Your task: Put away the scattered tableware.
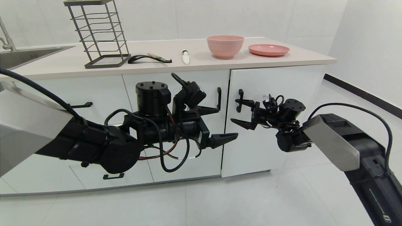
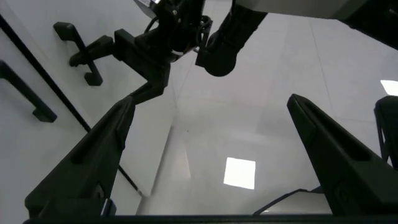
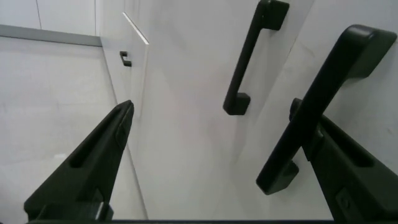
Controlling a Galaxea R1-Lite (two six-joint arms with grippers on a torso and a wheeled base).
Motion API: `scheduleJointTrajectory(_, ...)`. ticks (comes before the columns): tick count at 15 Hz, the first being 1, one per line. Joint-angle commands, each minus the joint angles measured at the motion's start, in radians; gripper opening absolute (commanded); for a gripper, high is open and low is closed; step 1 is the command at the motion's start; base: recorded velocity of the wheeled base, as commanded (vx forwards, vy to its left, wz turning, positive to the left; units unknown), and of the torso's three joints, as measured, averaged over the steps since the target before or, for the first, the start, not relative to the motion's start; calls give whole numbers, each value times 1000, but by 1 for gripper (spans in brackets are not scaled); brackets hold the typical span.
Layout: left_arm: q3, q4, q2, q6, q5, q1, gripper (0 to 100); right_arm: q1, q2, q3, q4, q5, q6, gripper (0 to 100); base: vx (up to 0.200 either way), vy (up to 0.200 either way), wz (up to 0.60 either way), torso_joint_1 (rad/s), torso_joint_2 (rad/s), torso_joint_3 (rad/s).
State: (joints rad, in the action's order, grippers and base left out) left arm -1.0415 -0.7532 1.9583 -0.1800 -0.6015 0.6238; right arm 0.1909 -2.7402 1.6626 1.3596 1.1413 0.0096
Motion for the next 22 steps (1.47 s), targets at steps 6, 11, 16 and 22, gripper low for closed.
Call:
scheduleJointTrajectory(6, -63, 3, 51, 2, 9, 48, 100, -2, 231, -481, 150, 84, 10, 100, 0, 0, 0, 0, 0, 0)
scheduleJointTrajectory(11, -226, 18, 156, 5, 91, 71, 100, -30, 317, -684, 211, 156, 4, 100, 0, 0, 0, 0, 0, 0)
scheduleJointTrajectory(16, -485, 26, 318, 73, 187, 74, 100, -44, 323, -707, 211, 166, -16, 100, 0, 0, 0, 0, 0, 0)
scheduleJointTrajectory(22, -687, 31, 473, 77, 193, 74, 100, -44, 320, -705, 211, 172, -16, 100, 0, 0, 0, 0, 0, 0)
